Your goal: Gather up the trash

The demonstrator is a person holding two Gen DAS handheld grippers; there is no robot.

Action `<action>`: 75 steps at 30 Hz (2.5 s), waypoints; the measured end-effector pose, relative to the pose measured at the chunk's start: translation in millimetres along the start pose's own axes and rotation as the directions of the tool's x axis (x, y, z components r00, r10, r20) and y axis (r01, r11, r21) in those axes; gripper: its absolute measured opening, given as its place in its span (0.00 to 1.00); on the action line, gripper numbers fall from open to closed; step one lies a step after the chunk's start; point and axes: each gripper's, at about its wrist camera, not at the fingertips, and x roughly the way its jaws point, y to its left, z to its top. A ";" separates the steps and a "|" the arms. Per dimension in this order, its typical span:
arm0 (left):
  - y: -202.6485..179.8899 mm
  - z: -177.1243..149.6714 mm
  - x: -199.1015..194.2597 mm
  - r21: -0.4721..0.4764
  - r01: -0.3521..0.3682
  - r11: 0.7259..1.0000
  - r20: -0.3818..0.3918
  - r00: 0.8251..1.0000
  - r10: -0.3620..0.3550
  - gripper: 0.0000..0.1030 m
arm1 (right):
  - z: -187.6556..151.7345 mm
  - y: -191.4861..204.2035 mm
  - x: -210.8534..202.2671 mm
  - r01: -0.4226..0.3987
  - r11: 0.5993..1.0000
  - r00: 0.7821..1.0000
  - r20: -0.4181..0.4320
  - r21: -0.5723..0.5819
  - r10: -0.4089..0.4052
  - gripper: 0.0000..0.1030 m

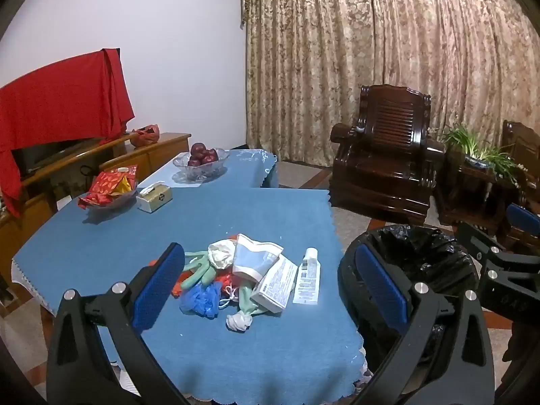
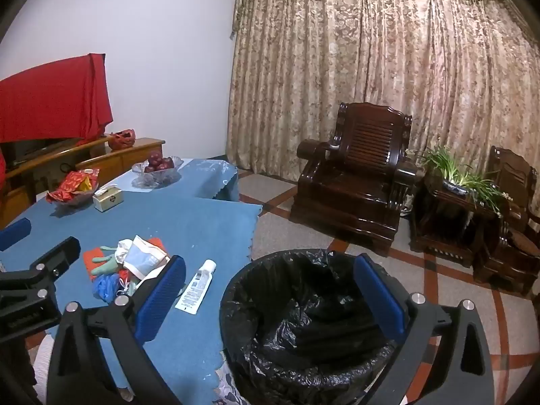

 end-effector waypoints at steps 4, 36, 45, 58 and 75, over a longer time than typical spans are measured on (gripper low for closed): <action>0.5 -0.1 -0.2 -0.002 0.000 1.000 0.003 1.000 0.000 0.95 | -0.1 0.2 -0.2 0.000 1.000 1.000 0.001 0.001 0.000 0.94; 0.0 -0.1 0.1 0.001 -0.002 1.000 0.000 1.000 0.002 0.95 | 0.1 -1.2 0.3 -0.004 1.000 1.000 -0.002 0.005 0.004 0.94; -0.1 0.0 0.1 0.002 0.000 1.000 -0.002 1.000 0.000 0.95 | 1.6 -2.0 -1.2 -0.004 1.000 1.000 -0.004 0.006 0.004 0.94; 0.0 0.0 0.2 0.002 0.000 1.000 -0.004 1.000 0.000 0.95 | -3.0 1.1 2.6 -0.004 1.000 1.000 -0.007 0.007 0.004 0.94; 0.0 0.0 0.4 0.002 -0.001 1.000 -0.006 1.000 0.001 0.95 | -5.6 3.9 7.6 -0.006 1.000 1.000 -0.009 0.010 0.006 0.94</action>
